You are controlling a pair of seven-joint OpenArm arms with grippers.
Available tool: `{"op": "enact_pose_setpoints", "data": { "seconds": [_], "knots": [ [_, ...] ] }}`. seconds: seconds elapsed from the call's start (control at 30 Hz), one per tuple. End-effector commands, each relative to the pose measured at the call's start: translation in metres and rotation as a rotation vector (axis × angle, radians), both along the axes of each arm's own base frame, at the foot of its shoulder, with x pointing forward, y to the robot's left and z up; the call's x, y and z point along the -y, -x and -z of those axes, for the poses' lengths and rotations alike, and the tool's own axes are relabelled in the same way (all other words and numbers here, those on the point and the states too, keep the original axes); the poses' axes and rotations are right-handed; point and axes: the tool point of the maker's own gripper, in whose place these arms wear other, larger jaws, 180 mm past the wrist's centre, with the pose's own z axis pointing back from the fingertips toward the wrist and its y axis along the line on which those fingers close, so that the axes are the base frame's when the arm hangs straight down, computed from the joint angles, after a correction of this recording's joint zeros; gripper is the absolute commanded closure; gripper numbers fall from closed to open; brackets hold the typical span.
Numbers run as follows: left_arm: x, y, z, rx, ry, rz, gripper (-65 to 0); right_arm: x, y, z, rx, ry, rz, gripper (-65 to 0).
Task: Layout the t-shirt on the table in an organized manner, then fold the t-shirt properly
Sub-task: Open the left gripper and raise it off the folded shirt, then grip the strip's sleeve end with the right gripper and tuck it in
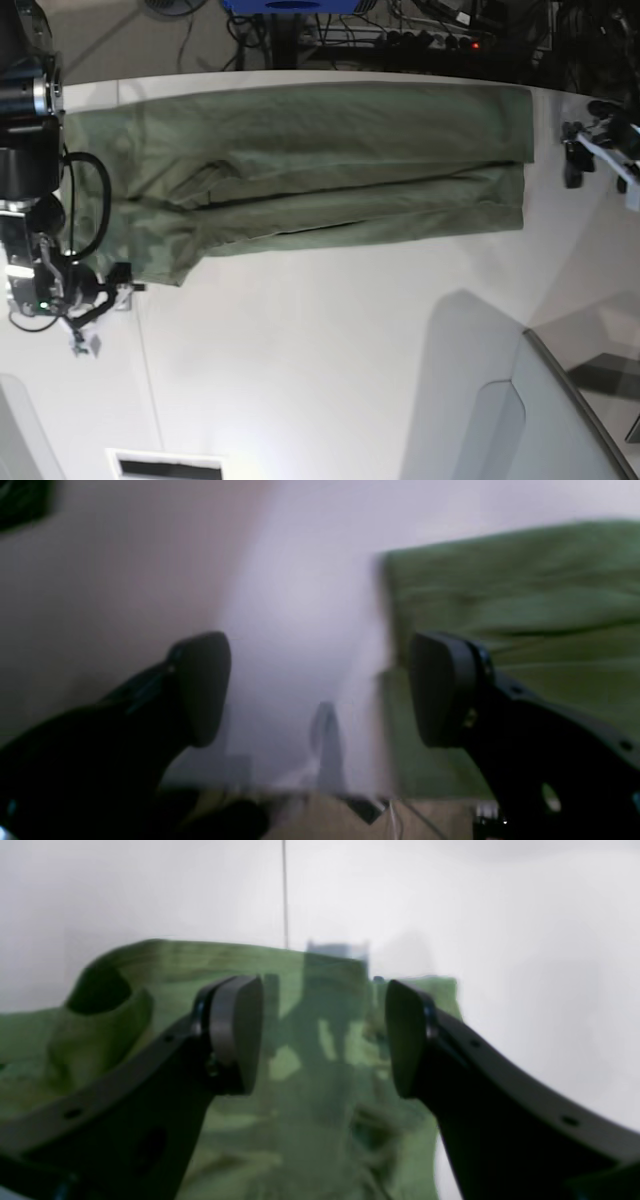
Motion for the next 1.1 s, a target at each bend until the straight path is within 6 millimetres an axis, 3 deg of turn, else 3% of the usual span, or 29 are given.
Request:
{"op": "enact_pose_setpoints", "data": {
  "seconds": [0.0, 0.1, 0.37, 0.4, 0.53, 0.63, 0.7, 1.07],
  "knots": [
    [-0.004, -0.001, -0.011, 0.034, -0.012, 0.002, -53.3, 0.007, -0.015, -0.013, 0.05, 0.01, 0.008, -36.3],
    [-0.017, 0.011, -0.012, 0.025, -0.021, -0.038, -53.3, 0.011, -0.01, -0.003, 0.029, 0.01, 0.018, -36.3],
    [-0.017, 0.01, -0.013, 0.028, -0.021, -0.038, -53.3, 0.011, -0.011, 0.0, 0.04, 0.007, 0.024, -34.1],
    [-0.016, 0.01, -0.012, 0.027, -0.019, -0.037, -53.3, 0.011, -0.011, 0.0, 0.04, 0.007, 0.024, -29.6],
    [-0.016, 0.009, -0.013, 0.03, -0.019, -0.037, -53.3, 0.012, -0.01, 0.0, 0.037, 0.006, 0.026, 0.0],
    [-0.016, 0.009, -0.013, 0.031, -0.02, -0.037, -53.3, 0.012, -0.012, -0.002, 0.042, 0.005, 0.028, -2.4],
    [-0.017, 0.009, -0.013, 0.028, -0.024, -0.038, -53.3, 0.012, -0.012, -0.003, 0.044, 0.003, 0.03, 0.0],
    [-0.017, 0.009, -0.013, 0.028, -0.025, -0.037, -53.3, 0.008, -0.012, -0.002, 0.045, 0.001, 0.023, -0.9]
  ]
}}
